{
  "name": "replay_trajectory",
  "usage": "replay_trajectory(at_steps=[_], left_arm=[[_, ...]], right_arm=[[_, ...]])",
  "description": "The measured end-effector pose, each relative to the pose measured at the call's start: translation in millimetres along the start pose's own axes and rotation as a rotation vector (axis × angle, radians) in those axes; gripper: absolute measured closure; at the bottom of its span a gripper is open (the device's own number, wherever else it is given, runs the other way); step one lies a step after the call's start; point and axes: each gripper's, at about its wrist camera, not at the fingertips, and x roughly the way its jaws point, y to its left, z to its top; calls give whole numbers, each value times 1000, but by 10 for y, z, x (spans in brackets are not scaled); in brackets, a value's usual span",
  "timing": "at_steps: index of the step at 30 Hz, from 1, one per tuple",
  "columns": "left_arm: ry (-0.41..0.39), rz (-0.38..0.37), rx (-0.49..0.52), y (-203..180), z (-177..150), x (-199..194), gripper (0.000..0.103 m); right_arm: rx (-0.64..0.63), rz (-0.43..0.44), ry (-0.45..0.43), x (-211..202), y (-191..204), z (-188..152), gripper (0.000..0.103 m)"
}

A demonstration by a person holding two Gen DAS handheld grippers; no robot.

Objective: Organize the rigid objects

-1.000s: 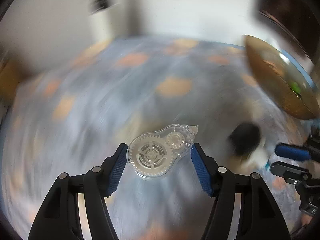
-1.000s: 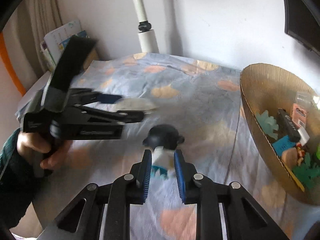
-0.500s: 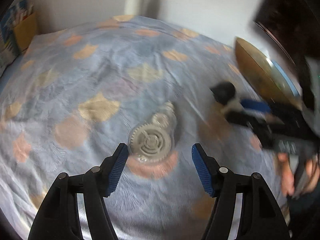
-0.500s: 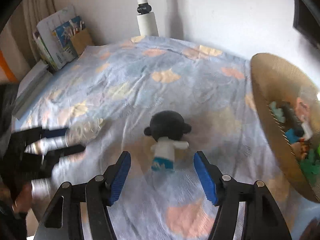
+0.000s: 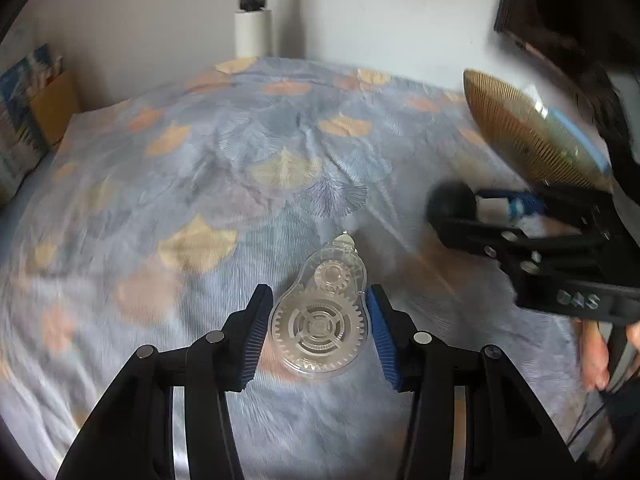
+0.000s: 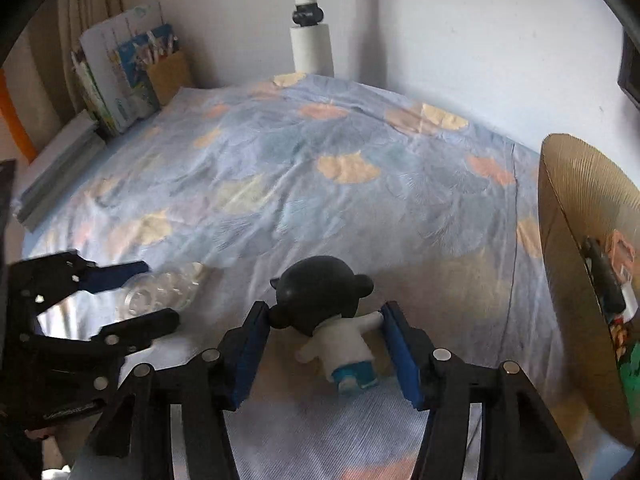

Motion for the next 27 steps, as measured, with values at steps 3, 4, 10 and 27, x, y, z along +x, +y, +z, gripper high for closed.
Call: replay_trajectory(at_steps=[3, 4, 10, 27], left_arm=[[-28, -13, -40, -29, -123, -163, 58], [-34, -17, -52, -41, -161, -199, 58], [-45, -36, -96, -206, -484, -361, 57], [-31, -41, -100, -400, -762, -453, 57]], right_arm=[[7, 15, -20, -250, 38, -153, 47], [2, 10, -26, -354, 57, -227, 47], [-14, -7, -49, -833, 109, -803, 47], [-32, -22, 2, -1070, 180, -1580, 37]])
